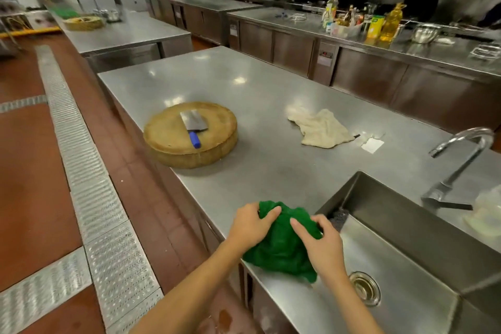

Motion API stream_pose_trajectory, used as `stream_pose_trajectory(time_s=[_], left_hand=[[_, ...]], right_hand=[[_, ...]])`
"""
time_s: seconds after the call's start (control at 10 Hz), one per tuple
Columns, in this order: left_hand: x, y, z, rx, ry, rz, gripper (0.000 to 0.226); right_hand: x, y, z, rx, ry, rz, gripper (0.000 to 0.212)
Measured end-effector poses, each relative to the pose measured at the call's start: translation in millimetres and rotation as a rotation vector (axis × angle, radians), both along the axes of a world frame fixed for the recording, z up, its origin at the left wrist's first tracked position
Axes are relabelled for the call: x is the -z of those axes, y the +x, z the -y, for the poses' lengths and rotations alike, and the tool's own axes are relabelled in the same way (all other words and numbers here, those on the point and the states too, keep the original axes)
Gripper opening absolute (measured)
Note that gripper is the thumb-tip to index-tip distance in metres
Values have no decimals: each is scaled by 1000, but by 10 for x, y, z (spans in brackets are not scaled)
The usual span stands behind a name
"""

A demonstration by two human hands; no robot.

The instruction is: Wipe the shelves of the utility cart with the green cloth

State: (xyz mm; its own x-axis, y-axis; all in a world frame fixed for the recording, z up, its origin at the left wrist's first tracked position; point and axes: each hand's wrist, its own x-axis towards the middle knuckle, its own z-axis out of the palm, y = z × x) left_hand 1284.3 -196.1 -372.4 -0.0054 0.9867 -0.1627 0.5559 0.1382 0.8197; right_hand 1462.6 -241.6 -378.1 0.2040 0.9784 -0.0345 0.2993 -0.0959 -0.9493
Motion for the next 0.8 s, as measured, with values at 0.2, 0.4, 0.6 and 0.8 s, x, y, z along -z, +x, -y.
stream_pose_trajectory(time_s=[0.2, 0.4, 0.6, 0.8], left_hand=[[17, -647, -301, -44, -95, 234, 36], [95, -982, -838, -50, -145, 377, 22], [198, -1297, -1541, 93, -257, 336, 41], [-55, -1706, -2392, 83, -234, 361, 30]], right_hand=[[-29, -564, -353, 30, 13, -52, 21], [99, -905, -1033, 130, -17, -18, 22], [541, -1268, -1697, 236, -139, 75, 36], [334, -1813, -2226, 331, -122, -166, 22]])
